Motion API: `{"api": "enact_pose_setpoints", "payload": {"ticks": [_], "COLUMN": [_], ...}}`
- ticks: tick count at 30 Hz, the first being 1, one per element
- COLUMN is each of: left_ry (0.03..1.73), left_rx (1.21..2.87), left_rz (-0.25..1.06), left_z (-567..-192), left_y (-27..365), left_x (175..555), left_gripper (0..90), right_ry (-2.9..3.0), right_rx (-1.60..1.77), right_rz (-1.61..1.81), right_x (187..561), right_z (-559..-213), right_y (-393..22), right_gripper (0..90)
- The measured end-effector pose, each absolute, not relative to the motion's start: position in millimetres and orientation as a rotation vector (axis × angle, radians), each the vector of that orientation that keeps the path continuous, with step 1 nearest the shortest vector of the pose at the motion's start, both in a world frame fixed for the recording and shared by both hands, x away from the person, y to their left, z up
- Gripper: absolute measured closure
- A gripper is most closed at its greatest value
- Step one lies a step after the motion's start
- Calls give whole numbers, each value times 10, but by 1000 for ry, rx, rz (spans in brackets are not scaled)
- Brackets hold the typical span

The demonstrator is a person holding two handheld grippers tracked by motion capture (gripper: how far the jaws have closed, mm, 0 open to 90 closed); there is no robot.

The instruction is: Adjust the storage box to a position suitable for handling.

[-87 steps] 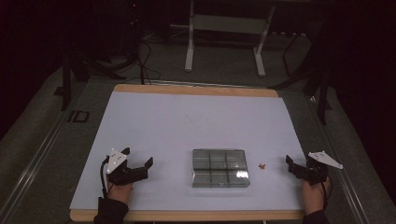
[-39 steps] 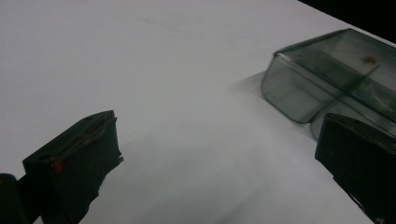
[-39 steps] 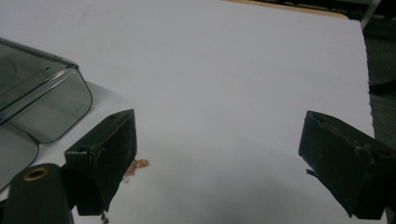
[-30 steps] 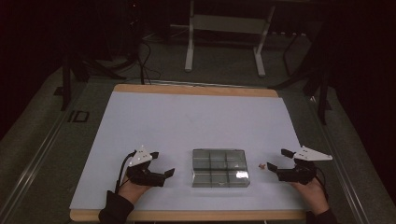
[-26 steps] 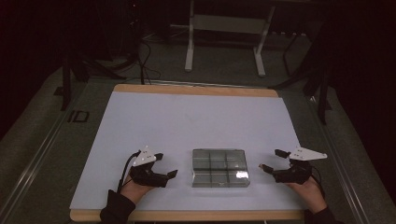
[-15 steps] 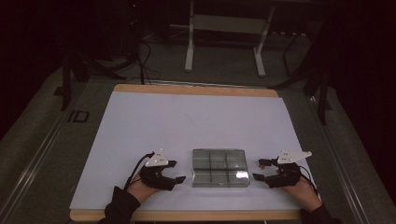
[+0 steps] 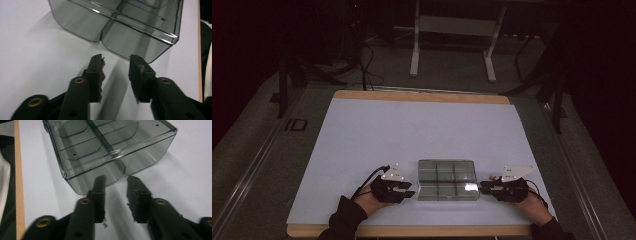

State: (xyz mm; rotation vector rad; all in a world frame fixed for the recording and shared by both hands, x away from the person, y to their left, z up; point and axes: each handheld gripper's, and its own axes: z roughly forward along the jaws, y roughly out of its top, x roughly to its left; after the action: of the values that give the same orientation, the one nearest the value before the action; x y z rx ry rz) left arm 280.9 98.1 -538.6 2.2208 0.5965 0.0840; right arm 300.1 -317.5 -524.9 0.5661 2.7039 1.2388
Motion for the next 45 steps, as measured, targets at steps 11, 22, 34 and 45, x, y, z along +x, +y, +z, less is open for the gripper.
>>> {"api": "enact_pose_setpoints", "payload": {"ticks": [11, 22, 34, 45], "left_ry": [521, 518, 495, 491], "left_rx": [2220, 2195, 2179, 2172], "left_rz": [71, 91, 112, 131], "left_z": [-5349, -5324, -5280, -5244], "left_y": [896, 908, 920, 922], "left_x": [2794, 2763, 2731, 2724], "left_gripper": [884, 900, 900, 900], "right_ry": [2724, 2738, 2722, 2696], "right_rx": [525, 508, 510, 512], "right_rz": [1235, 1238, 1231, 1259], "right_x": [2982, 2958, 2924, 2905], "right_z": [-5232, -5248, -5221, -5158], "right_y": [-3161, -3111, -3107, -3119], "right_gripper": [900, 900, 900, 900]}}
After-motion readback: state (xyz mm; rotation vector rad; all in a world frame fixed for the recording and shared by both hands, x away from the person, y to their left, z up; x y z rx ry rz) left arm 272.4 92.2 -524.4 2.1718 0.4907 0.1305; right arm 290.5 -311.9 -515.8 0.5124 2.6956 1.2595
